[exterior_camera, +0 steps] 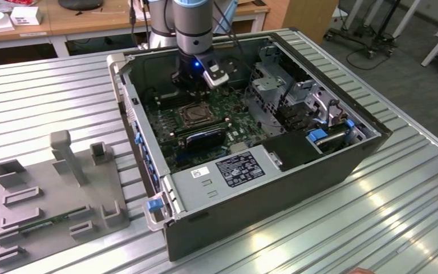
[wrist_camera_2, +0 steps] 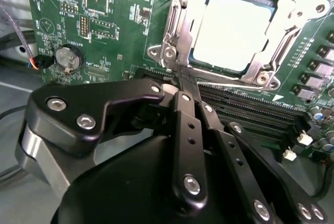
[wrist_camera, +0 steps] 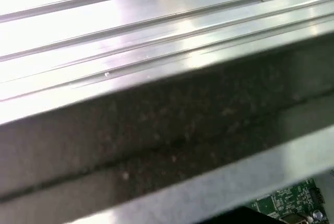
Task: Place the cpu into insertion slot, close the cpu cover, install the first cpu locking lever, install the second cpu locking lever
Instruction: 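Install the first cpu locking lever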
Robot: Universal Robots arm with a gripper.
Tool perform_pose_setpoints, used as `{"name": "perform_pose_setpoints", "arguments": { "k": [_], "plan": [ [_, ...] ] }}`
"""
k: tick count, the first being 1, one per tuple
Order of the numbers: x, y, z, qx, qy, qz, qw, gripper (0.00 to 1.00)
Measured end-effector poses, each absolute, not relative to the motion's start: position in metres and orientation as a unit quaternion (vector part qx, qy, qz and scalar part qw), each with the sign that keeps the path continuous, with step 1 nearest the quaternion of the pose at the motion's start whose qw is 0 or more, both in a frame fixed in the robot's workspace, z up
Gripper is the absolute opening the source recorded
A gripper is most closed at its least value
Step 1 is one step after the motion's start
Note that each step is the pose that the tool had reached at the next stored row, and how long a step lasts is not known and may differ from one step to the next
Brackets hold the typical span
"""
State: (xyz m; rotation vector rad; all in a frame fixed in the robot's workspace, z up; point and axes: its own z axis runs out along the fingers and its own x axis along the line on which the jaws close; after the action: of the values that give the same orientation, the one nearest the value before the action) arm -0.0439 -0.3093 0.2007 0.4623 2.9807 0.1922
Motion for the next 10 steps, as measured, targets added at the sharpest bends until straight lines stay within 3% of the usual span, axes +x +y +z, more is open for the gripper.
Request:
{"name": "perform_pose_setpoints", "arguments": {
  "k": [10],
  "plan": [
    [-0.0438,-0.3063,0.2009,0.153,0.984,0.072,0.058,0.11]
  ]
}}
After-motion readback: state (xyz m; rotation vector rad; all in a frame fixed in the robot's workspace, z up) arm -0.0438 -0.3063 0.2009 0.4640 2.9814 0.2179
